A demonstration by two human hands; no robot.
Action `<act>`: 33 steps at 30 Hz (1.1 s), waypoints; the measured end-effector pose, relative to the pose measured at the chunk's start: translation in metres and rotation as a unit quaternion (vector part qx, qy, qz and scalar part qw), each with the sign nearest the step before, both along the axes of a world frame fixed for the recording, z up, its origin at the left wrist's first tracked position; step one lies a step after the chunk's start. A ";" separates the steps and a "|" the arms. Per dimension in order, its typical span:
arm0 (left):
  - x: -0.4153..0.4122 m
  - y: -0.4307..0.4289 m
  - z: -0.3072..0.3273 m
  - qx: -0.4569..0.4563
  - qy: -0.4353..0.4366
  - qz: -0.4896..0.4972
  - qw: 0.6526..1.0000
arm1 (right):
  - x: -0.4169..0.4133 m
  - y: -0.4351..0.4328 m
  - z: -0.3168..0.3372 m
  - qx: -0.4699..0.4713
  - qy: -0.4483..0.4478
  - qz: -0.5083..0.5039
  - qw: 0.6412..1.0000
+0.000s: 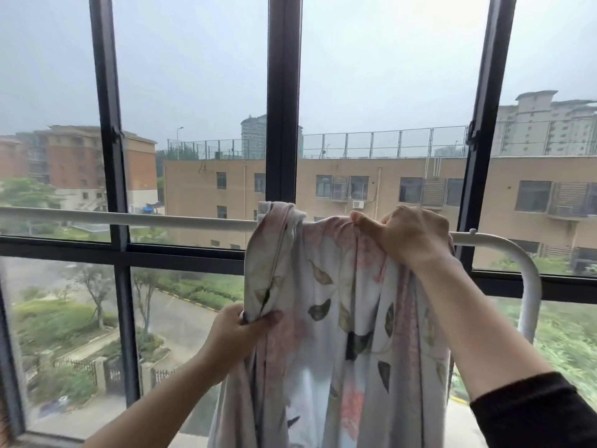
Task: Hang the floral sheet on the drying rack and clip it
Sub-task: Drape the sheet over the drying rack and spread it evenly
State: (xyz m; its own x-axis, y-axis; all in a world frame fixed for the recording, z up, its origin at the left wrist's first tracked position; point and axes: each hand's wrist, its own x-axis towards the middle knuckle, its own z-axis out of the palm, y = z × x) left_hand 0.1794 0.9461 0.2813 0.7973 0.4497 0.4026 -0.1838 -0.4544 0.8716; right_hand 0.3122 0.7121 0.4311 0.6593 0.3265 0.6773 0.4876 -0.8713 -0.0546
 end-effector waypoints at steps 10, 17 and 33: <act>-0.015 0.033 0.188 0.032 -0.169 0.085 0.982 | -0.007 -0.003 0.002 0.004 -0.002 -0.008 1.000; 0.047 0.030 0.196 0.311 0.116 0.173 0.927 | -0.007 -0.007 0.007 0.059 0.036 -0.020 0.997; 0.056 0.034 0.188 0.327 0.143 0.142 0.923 | -0.056 0.045 0.009 0.086 0.021 0.266 0.960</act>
State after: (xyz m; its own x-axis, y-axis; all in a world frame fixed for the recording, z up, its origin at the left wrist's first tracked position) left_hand 0.2352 0.9798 0.4696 0.8007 0.3922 0.4528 0.2185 -0.8951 0.3887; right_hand 0.2559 0.7576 0.4406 0.4589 0.5094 0.7279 0.8548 -0.4765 -0.2055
